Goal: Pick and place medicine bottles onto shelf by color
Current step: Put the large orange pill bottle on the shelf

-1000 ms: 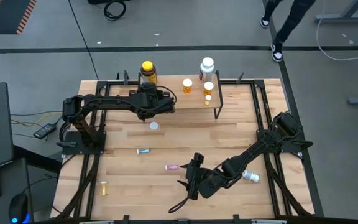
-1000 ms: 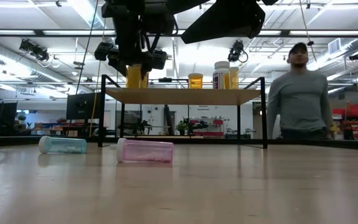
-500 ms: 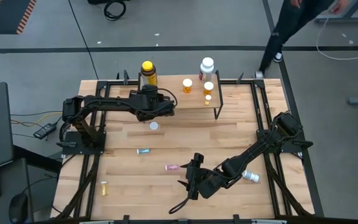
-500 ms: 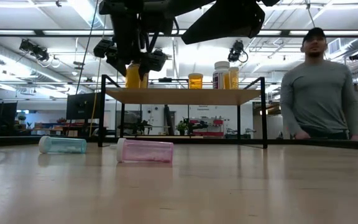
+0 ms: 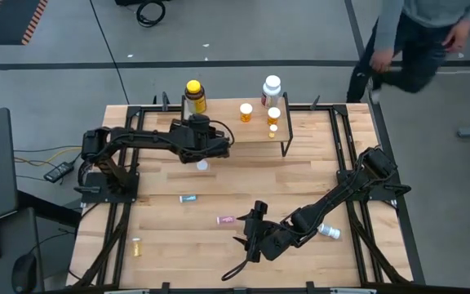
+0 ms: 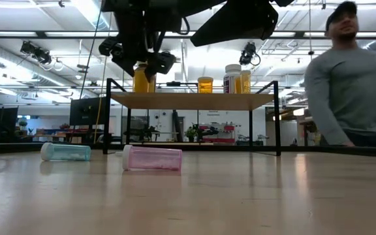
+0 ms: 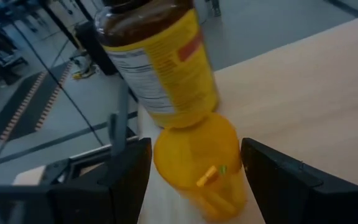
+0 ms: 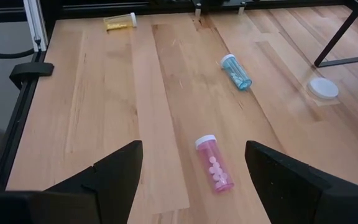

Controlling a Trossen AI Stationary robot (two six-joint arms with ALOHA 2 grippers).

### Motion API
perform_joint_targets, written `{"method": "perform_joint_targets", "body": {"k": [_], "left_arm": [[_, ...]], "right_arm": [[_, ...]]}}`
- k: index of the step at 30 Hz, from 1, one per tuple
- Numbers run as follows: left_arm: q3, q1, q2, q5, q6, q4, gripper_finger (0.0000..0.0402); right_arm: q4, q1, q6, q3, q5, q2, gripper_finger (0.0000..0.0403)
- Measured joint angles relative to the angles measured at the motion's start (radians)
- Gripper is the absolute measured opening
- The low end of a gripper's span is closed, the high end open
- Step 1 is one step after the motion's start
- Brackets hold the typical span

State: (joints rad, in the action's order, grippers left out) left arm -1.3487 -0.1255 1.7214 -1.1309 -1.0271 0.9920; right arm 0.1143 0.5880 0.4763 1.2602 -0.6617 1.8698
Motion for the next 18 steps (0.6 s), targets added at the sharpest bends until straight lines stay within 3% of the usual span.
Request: {"method": "perform_joint_targets", "body": {"k": [18], "left_arm": [[0.0,-0.02,0.0,-0.014,-0.035,0.076,0.0254]], "right_arm": [[0.011,0.0,0.0,0.0,-0.005,0.0,0.0293]]}}
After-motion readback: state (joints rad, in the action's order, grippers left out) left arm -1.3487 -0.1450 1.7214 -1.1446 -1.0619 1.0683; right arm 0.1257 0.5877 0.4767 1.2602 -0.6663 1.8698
